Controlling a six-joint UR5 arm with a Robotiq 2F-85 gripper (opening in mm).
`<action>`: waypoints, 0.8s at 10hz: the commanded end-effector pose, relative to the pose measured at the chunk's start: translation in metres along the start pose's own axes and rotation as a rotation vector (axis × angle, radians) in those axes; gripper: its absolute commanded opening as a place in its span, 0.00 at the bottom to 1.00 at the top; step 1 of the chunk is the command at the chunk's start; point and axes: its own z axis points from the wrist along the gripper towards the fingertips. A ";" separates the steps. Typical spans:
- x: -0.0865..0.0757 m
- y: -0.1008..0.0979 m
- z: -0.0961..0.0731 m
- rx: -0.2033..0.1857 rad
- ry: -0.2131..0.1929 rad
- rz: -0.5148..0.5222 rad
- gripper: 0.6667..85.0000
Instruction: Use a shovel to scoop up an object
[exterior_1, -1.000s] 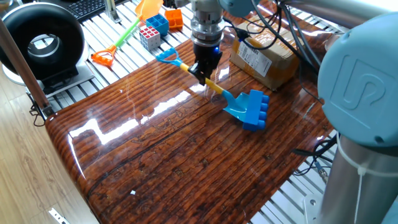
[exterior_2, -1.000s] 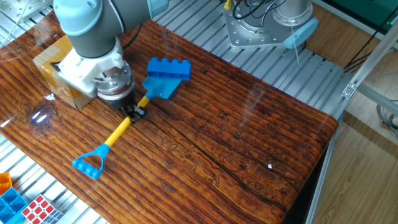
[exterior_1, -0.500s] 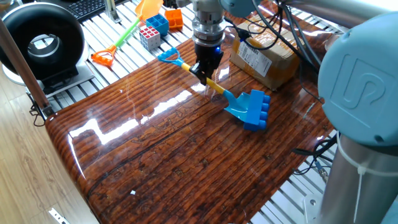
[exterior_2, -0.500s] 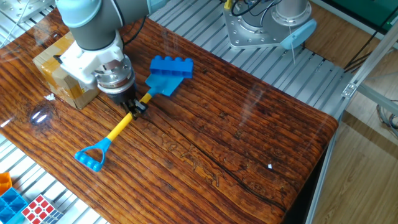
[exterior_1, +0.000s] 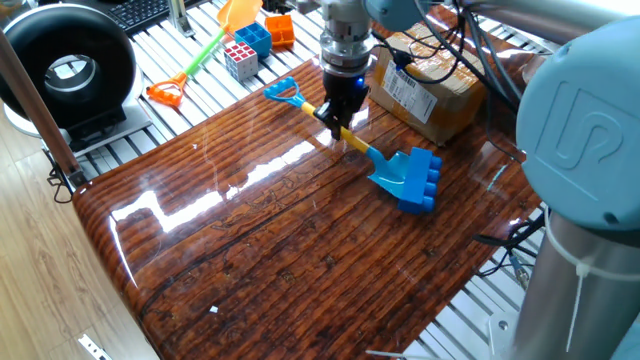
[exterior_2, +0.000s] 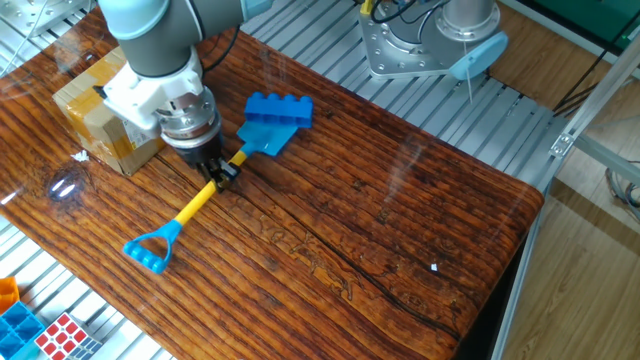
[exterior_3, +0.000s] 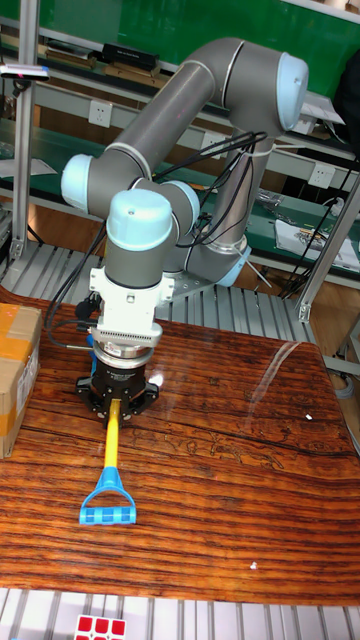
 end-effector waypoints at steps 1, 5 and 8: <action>0.000 -0.001 0.005 -0.010 -0.022 0.001 0.00; -0.004 -0.011 0.015 0.025 -0.045 -0.003 0.00; -0.005 -0.014 0.019 0.048 -0.055 -0.035 0.04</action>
